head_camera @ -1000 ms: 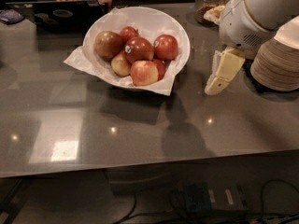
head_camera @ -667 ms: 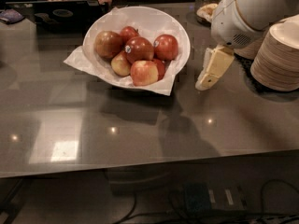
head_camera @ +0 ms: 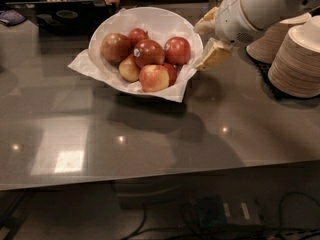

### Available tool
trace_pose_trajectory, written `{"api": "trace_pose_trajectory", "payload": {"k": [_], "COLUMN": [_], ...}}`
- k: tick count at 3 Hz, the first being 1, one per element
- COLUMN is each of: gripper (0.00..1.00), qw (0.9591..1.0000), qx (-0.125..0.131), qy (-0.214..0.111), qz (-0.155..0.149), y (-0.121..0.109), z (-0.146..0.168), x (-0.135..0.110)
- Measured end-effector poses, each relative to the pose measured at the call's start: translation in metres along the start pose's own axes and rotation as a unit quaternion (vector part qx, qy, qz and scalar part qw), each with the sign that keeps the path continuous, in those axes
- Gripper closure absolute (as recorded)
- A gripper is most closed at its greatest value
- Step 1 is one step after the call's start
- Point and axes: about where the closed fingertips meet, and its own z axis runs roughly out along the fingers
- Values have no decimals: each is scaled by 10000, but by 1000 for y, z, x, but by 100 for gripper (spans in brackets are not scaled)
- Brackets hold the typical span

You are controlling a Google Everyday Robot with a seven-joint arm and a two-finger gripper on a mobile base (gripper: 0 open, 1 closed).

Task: Pick apple from white bowl

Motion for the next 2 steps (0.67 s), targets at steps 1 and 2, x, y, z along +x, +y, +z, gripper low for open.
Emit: {"api": "trace_pose_trajectory", "payload": {"k": [1,2], "gripper": [56,44], "qw": [9999,9997], "qx": [31,26], "qy": [-124,-206], "qz": [-49,-120], "y": [-8,-15], "z": [9,20], "x": [-1,0]}}
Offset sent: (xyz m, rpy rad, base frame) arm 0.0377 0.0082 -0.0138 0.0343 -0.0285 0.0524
